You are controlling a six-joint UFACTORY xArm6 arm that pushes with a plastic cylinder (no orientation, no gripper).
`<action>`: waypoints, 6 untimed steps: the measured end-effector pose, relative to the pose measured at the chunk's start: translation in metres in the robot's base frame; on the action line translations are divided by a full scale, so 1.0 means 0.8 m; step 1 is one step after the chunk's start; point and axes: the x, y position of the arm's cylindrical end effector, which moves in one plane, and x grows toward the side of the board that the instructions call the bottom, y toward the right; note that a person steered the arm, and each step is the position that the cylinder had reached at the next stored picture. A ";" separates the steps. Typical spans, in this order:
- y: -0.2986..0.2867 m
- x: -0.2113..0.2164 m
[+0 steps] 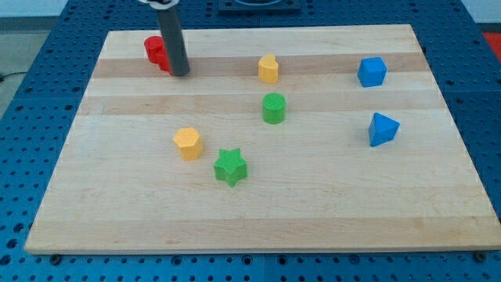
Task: Slide the red star into the red circle
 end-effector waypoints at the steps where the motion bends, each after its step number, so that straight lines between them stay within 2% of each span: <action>1: 0.000 -0.002; 3: 0.001 -0.021; 5: 0.115 0.006; 6: 0.198 0.018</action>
